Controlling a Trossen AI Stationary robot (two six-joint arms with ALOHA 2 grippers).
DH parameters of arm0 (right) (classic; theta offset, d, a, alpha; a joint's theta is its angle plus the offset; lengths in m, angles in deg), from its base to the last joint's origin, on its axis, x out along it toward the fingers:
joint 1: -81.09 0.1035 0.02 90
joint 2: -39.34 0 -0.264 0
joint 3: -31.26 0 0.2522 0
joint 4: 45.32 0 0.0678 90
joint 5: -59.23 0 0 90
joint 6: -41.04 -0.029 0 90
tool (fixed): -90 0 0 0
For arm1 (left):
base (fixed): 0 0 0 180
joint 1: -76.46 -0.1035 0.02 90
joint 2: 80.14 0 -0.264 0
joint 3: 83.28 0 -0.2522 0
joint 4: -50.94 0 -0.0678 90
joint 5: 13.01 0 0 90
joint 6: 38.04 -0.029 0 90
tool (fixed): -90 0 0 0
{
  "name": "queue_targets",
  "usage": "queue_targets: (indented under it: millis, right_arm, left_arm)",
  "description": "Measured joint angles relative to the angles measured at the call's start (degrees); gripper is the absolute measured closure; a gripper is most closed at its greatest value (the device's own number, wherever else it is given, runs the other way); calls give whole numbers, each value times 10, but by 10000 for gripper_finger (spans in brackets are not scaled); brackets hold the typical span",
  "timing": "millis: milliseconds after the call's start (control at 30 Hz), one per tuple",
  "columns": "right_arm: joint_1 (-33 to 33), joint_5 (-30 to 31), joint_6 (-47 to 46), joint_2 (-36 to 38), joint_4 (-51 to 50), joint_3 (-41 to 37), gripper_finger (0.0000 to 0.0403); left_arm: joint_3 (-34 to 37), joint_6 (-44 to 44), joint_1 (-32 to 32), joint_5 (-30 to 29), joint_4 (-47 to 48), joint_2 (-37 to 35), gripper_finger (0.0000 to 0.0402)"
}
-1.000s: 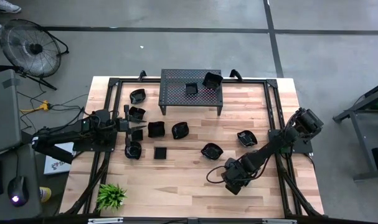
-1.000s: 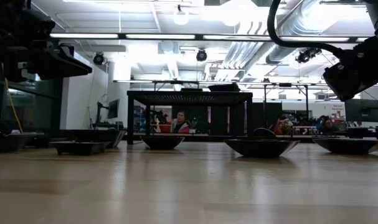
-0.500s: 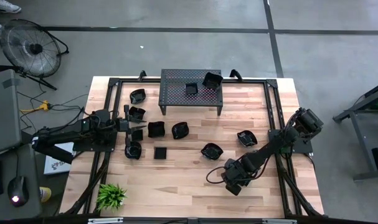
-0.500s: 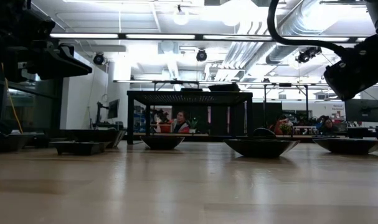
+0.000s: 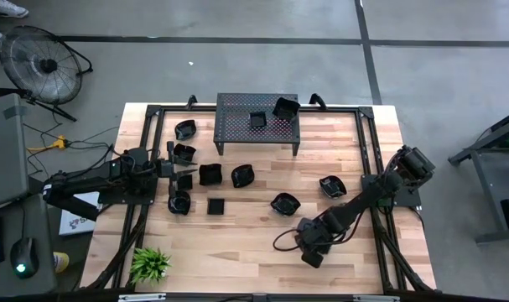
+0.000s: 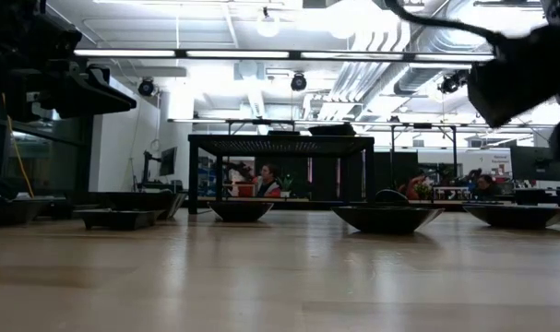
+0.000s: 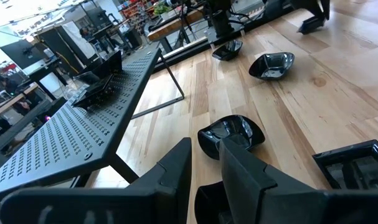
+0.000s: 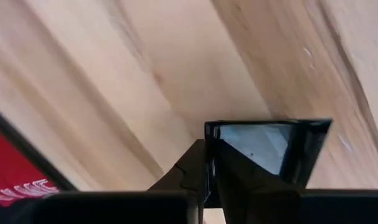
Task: Pick & Place Mini shaped plates
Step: Stack the black square plate on top of the black square plate on the shelf
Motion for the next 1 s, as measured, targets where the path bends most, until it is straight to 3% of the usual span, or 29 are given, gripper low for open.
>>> queue_targets:
  millis: [633, 1000]
  right_arm:
    - [-14, 83, 158, 0, -61, 108, 400]
    - [-2, 63, 100, -8, -82, 113, 391]
  left_arm:
    - [0, 0, 0, 0, 0, 0, 321]
    - [0, 0, 0, 0, 0, 0, 321]
